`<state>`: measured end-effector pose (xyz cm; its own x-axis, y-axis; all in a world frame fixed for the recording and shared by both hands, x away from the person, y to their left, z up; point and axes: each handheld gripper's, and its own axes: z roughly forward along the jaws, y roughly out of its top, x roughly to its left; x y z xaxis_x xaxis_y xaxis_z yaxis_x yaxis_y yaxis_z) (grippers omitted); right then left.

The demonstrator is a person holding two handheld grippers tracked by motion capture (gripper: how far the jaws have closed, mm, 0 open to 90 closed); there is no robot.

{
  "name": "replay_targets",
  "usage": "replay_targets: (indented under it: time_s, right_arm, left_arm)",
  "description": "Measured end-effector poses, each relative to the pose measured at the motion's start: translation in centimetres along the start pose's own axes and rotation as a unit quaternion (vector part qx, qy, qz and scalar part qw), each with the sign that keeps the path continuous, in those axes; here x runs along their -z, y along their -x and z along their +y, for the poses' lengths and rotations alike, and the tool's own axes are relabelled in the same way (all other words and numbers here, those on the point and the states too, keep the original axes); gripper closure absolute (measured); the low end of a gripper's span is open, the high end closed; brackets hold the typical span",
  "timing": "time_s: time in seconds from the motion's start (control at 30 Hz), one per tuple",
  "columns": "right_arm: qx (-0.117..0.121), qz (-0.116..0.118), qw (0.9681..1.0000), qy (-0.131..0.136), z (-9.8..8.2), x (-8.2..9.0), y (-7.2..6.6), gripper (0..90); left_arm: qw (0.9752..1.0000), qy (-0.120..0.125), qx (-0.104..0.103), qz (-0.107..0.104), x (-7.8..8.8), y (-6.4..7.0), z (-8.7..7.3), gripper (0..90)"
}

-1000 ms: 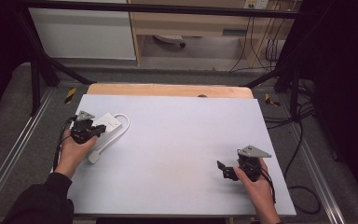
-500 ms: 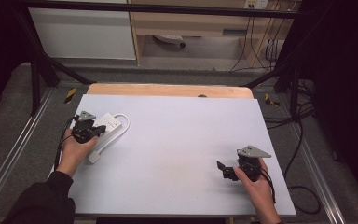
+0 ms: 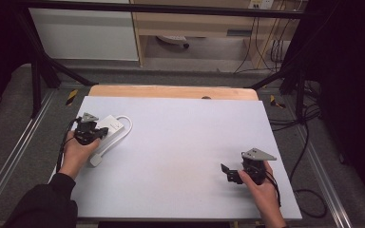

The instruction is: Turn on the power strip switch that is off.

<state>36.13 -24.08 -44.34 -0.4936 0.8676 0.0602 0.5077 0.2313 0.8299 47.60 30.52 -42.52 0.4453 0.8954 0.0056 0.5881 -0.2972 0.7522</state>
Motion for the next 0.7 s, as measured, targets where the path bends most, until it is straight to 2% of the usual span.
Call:
replay_targets:
  time_s: [0.7]
  right_arm:
    - [0.001,0.002,1.0,-0.003,-0.01,-0.05,-0.09,3.7]
  left_arm:
    - [0.9999,-0.001,0.008,-0.009,-0.08,-0.22,0.06,90.0]
